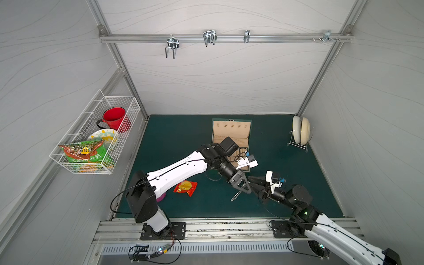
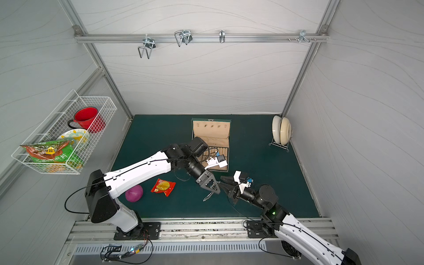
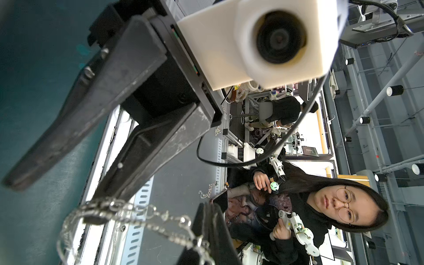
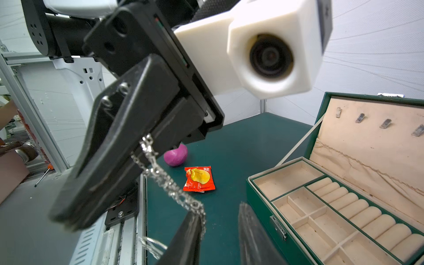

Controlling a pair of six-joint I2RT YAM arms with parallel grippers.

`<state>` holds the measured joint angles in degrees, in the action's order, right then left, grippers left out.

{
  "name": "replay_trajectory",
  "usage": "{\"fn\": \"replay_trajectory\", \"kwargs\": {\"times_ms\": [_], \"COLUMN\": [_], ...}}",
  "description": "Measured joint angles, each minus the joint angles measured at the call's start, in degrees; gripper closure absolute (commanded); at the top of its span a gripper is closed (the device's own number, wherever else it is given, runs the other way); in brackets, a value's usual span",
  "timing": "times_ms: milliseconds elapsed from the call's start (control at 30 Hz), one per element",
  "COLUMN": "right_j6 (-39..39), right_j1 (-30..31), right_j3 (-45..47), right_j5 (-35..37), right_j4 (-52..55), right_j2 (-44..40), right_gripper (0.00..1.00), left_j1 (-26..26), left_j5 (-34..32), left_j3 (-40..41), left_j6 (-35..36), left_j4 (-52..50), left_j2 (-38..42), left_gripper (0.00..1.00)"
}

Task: Put jewelry chain into jewelry box
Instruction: Pick up the necklace from the center of the board.

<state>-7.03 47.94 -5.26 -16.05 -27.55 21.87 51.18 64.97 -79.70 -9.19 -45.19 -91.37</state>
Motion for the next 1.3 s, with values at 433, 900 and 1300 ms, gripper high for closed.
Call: {"fn": "replay_trajectory", "kwargs": {"times_ms": [433,900,1300], "right_j6": [0.0,0.0,1.7], "right_j1": [0.0,0.0,0.2], "right_j3": [-1.3,-1.3,-5.2], "right_j5": [-2.2,-2.6,2.9], "right_j4": [0.0,0.0,10.1], "right_j2": [4.8,7.9,0.4], "right_gripper": [0.72,0.85,1.00], "left_j1": [0.2,0.2,-3.6], "left_j5": [0.3,1.1,-1.6], "left_j3": [0.0,0.0,10.8], "left_j6": [0.0,0.3,0.0], "left_j4": [0.0,0.0,7.9], "left_j2": [0.0,0.0,9.0], "left_gripper": [1.00,1.00,1.00]}}
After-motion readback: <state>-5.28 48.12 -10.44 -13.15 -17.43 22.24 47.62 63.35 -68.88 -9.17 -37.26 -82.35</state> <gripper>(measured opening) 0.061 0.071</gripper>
